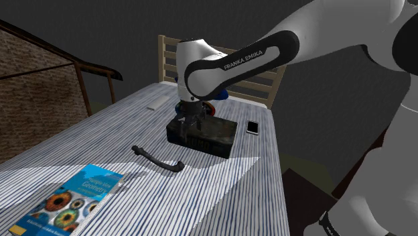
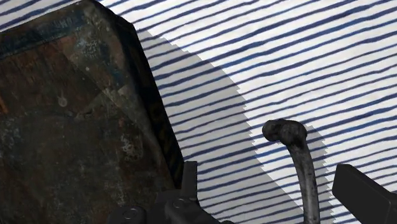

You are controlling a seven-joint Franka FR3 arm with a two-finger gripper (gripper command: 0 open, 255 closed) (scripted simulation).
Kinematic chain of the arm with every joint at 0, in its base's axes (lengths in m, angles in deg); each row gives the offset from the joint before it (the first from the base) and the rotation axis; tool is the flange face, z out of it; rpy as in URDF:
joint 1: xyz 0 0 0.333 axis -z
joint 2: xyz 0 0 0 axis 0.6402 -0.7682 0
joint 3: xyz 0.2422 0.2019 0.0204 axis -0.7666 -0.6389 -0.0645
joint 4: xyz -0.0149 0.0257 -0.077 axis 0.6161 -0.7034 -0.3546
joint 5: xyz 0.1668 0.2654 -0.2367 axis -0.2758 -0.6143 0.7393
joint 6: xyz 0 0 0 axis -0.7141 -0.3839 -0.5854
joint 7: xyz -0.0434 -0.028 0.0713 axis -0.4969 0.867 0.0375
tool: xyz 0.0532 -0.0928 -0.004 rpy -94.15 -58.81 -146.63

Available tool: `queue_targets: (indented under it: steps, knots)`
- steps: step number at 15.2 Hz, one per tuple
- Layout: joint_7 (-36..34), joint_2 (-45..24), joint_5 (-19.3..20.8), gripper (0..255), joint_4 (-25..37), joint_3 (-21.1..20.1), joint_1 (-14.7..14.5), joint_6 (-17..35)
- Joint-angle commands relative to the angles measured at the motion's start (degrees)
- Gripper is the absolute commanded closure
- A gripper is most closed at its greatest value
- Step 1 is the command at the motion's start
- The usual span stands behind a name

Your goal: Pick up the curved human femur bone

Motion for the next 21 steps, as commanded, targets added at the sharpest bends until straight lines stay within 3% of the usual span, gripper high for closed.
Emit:
queue_targets:
  steps: [1, 12, 21]
  knots:
    - [-0.93, -4.36, 1.02, 0, 3.82, -0.51, -1.06, 0.36]
    - [-2.85, -28.53, 6.00, 0, 29.74, -1.14, -8.08, -2.34]
    - [-3.37, -31.80, 6.72, 0, 29.05, -0.60, -8.41, 1.58]
